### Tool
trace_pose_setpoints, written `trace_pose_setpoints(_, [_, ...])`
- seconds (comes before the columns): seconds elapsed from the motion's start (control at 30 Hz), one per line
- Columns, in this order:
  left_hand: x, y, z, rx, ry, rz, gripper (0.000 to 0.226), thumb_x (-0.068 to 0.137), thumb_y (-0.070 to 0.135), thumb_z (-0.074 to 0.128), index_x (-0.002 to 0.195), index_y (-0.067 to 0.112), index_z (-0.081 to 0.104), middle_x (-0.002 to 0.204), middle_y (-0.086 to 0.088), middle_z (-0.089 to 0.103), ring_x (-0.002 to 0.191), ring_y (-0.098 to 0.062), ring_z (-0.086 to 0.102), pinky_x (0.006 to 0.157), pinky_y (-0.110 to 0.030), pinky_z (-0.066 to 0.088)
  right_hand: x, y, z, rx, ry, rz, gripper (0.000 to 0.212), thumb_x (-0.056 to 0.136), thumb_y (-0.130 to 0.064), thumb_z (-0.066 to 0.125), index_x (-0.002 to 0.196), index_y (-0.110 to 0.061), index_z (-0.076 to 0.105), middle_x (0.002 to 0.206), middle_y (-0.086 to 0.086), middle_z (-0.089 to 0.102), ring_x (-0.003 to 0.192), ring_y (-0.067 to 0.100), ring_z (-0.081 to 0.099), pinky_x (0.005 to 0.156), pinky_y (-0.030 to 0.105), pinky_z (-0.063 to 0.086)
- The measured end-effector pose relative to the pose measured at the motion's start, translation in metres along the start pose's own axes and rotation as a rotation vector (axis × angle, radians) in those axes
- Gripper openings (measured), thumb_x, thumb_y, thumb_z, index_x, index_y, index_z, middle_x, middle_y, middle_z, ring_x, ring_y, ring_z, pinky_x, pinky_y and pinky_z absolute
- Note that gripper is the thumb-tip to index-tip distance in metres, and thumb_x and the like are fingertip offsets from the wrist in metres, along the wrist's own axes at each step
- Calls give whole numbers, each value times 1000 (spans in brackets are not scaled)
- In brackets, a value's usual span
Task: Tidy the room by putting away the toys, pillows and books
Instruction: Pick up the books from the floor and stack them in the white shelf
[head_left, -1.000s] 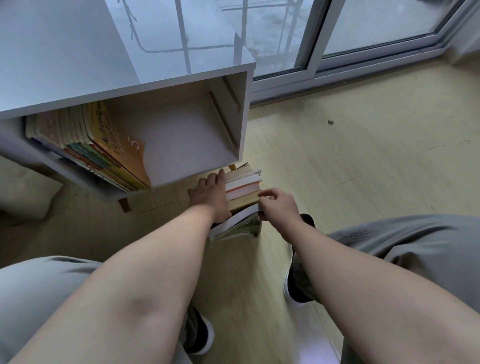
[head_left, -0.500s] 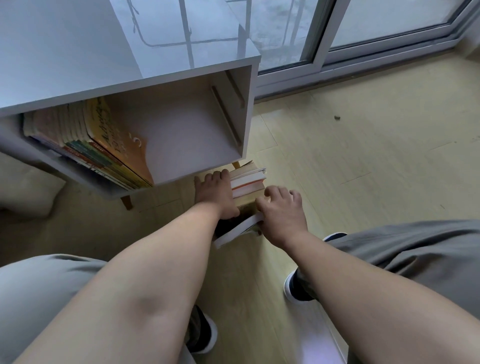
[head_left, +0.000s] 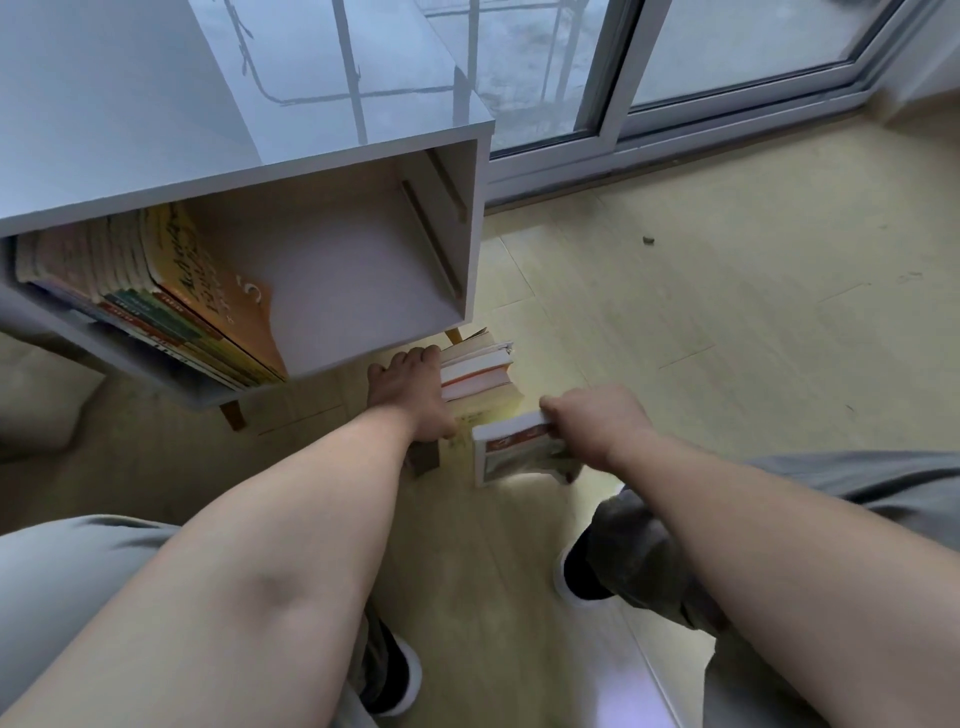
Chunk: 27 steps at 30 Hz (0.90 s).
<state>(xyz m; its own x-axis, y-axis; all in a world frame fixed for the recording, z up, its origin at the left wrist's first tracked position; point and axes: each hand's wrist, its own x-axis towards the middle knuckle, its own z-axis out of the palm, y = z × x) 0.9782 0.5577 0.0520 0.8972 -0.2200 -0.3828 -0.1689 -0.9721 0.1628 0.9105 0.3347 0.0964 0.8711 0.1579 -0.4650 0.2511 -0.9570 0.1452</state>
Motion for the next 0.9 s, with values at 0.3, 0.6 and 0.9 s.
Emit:
trace_pose_setpoints(0.3, [-8, -1, -4, 18, 1, 47, 98, 58, 42, 74, 145, 25, 32, 137, 1, 49, 126, -25, 46, 100, -46, 38, 9, 56, -31, 94, 173, 447, 33, 96, -6, 38, 117, -23, 57, 114, 8, 66, 100, 31, 66, 70, 31, 42])
trace_pose_setpoints(0.6, [-4, -4, 0, 18, 27, 109, 99, 61, 41, 72, 149, 26, 29, 140, 0, 47, 129, -25, 44, 98, -46, 41, 78, 24, -54, 142, 260, 206, 18, 91, -10, 52, 99, -26, 54, 102, 2, 65, 79, 28, 54, 59, 30, 33])
trace_pose_setpoints(0.9, [-21, -27, 24, -628, 190, -153, 125, 51, 45, 95, 152, 25, 24, 145, -3, 30, 134, -26, 37, 114, -40, 38, 139, -30, -79, 265, 132, -274, 11, 103, -30, 51, 111, -22, 49, 110, 9, 63, 90, 31, 58, 72, 35, 45])
